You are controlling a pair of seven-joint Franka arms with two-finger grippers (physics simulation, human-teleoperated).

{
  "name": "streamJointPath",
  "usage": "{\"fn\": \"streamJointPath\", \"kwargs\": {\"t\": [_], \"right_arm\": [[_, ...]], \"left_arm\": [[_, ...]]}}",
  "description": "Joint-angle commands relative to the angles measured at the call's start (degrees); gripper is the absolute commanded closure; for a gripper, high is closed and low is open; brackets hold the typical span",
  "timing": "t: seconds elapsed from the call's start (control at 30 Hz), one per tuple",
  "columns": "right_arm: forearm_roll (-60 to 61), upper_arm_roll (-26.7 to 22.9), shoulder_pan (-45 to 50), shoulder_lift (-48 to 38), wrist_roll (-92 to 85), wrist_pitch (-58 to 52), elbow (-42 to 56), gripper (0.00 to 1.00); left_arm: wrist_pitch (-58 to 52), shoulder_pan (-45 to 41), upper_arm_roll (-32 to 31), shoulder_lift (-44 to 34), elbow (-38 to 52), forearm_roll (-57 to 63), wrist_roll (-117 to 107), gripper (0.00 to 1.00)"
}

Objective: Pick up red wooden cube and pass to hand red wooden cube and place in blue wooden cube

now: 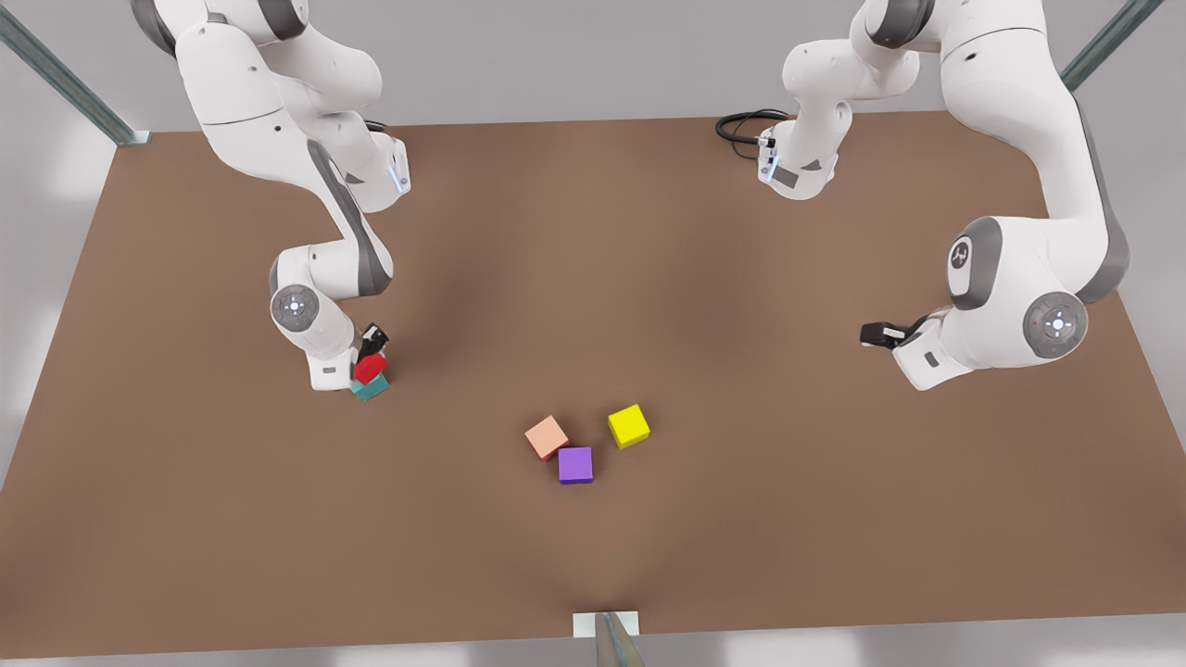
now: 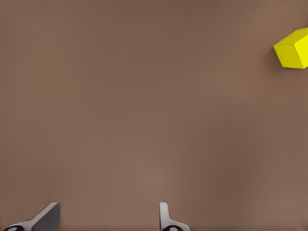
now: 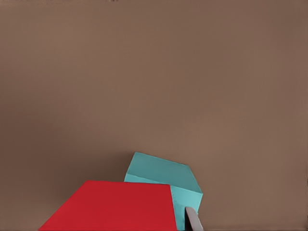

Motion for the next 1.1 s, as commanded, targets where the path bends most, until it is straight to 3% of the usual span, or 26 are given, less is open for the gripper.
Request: {"fn": "streamJointPath", "kwargs": {"t": [0.0,0.67,0.9,0.97,1.07], "right_arm": [[0.1,0.0,0.0,0.0,9.5,0.7,0.1,0.0],[0.1,0.2,-1.3,-0.2,8.0,-0.1,1.0,0.0],[1.2,0.3,-1.3,-4.2,8.8,-12.0,6.2,0.0],[4.6,0.8,-0.6,-5.7,8.9,-18.8,9.7,0.0],[6.1,0.7,-1.0,-5.0,23.1,-39.0,25.1,0.0]], "left_arm": [[-0.2,0.1,0.0,-0.2,0.0,0.0,-1.0,0.0],[-0.5,0.2,0.0,-0.1,-0.1,-0.1,-1.0,0.0],[-0.4,0.1,0.0,-0.1,-0.1,0.0,-1.0,0.0],[-0.5,0.0,0.0,-0.2,0.0,0.0,-1.0,0.0],[-1.2,0.0,0.0,-0.2,0.0,0.0,-1.0,0.0]]}}
